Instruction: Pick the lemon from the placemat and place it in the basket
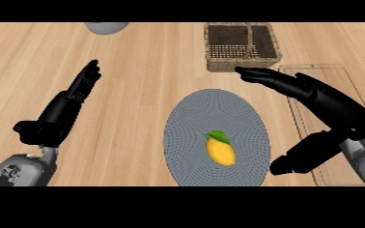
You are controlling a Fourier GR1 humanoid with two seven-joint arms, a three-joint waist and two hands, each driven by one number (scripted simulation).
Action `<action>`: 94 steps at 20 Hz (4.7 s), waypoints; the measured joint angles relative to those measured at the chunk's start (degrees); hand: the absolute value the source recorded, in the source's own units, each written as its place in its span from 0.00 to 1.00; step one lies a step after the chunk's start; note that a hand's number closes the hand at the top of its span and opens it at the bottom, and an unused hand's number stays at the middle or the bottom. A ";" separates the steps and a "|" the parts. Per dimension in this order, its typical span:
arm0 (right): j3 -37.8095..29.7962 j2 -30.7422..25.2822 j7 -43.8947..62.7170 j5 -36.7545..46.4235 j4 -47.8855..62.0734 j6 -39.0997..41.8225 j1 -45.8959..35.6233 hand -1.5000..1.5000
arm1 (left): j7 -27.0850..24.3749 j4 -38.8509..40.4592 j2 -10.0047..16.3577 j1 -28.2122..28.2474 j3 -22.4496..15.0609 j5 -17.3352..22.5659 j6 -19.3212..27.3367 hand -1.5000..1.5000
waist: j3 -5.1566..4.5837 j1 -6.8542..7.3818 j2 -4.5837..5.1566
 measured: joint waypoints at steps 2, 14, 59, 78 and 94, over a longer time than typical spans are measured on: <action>-0.06 -3.79 1.69 0.28 0.48 4.43 -2.91 0.00 | 0.48 0.24 0.02 -0.83 0.14 -0.09 -0.35 0.50 | 0.00 0.28 0.08; -5.66 -14.24 -3.55 -0.51 9.86 28.89 -8.24 0.00 | 0.20 0.31 -2.42 -0.11 1.79 -2.54 -2.27 0.50 | 0.09 0.58 0.19; -3.35 15.21 -17.86 32.54 18.46 16.62 3.41 0.00 | 3.74 -1.59 -12.89 1.29 14.12 -12.97 -13.89 0.50 | 0.10 0.35 0.12; 1.07 21.52 -18.59 45.88 20.08 13.54 6.32 0.00 | 5.10 -2.29 -16.48 0.34 16.66 -16.62 -16.38 0.50 | 0.10 0.35 0.13; 4.47 23.40 -23.44 54.41 28.17 11.23 5.34 1.00 | 4.44 -3.65 -18.13 2.47 17.60 -18.29 -18.02 0.50 | -0.06 0.44 -0.05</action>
